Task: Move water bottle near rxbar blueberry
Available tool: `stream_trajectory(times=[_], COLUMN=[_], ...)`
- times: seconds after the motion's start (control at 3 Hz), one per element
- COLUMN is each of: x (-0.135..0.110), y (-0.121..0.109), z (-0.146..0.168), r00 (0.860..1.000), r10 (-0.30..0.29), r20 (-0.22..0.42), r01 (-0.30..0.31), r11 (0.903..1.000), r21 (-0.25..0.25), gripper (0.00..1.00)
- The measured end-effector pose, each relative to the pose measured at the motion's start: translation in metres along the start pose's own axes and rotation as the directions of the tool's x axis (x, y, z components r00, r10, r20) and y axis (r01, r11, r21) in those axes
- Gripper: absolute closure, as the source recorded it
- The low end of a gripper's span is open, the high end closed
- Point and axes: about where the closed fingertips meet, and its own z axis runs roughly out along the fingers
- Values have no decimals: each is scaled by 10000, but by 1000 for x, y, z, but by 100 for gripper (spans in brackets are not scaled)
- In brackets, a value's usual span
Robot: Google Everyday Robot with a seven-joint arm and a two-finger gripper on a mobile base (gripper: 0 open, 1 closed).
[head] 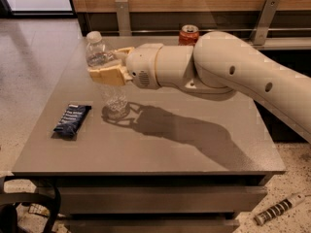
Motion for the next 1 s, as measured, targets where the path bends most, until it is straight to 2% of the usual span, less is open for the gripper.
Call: stream_trajectory(times=[0.33,1.0], x=[5,14], y=[10,24], z=[2,7], r00=[9998,9990], r10=[33,313], r20=[-180,305], r01=[-34,-311], r11=[10000,9995], r21=[-33,-73], gripper=[100,100])
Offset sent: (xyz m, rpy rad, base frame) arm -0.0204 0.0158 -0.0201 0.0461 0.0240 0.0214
